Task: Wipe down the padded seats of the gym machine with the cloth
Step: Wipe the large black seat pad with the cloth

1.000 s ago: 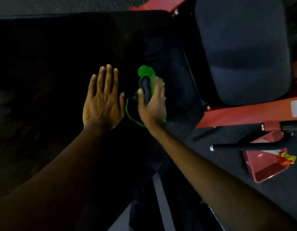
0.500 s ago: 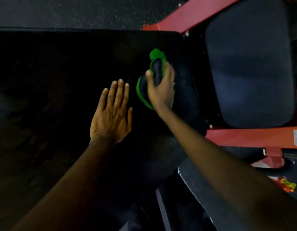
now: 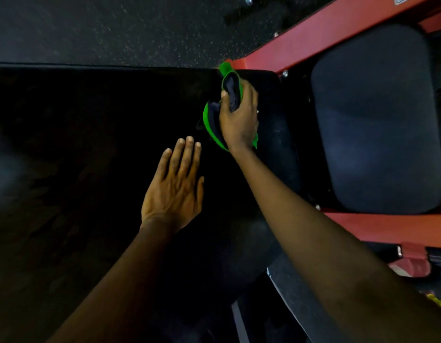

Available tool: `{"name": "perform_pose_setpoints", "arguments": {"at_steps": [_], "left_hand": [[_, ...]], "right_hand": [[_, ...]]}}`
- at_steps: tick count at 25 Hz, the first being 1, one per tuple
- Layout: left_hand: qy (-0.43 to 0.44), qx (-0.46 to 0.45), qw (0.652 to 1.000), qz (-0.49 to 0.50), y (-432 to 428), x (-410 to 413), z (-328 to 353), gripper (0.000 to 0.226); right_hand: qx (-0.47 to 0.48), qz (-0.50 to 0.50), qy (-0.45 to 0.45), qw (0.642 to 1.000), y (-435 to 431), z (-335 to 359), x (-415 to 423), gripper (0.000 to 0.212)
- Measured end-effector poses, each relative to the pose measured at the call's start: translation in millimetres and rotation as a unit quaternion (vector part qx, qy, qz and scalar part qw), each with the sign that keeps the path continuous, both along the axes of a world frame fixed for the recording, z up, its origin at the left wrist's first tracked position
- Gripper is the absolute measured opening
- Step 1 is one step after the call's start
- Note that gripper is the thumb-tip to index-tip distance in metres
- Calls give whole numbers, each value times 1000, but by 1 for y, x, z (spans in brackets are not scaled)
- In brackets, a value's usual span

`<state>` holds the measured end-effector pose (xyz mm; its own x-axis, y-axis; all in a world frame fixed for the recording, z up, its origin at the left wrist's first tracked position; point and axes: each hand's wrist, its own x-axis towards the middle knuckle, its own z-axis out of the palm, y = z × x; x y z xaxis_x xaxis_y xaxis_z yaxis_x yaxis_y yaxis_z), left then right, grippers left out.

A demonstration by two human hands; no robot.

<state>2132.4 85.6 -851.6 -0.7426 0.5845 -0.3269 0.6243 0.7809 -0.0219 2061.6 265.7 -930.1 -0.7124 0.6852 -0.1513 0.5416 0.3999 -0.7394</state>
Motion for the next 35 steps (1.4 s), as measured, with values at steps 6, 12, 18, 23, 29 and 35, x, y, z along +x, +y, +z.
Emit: {"name": "perform_pose_setpoints", "arguments": {"at_steps": [6, 12, 18, 23, 29, 35], "left_hand": [[-45, 16, 999, -10, 5, -20, 18, 70], [2, 7, 1000, 23, 38, -114, -5, 64], [22, -25, 999, 16, 41, -116, -22, 67], [16, -25, 999, 30, 43, -116, -22, 70], [17, -29, 999, 34, 44, -118, -20, 70], [15, -34, 999, 26, 44, -118, -20, 72]], "right_hand": [[-14, 128, 29, 991, -27, 15, 125, 43], [-68, -135, -109, 982, 40, -10, 21, 57], [22, 164, 49, 985, -12, 12, 18, 49], [30, 100, 10, 994, 27, -6, -19, 41], [-5, -12, -55, 998, 46, -10, -77, 39], [59, 209, 75, 973, 28, -3, -42, 40]]}}
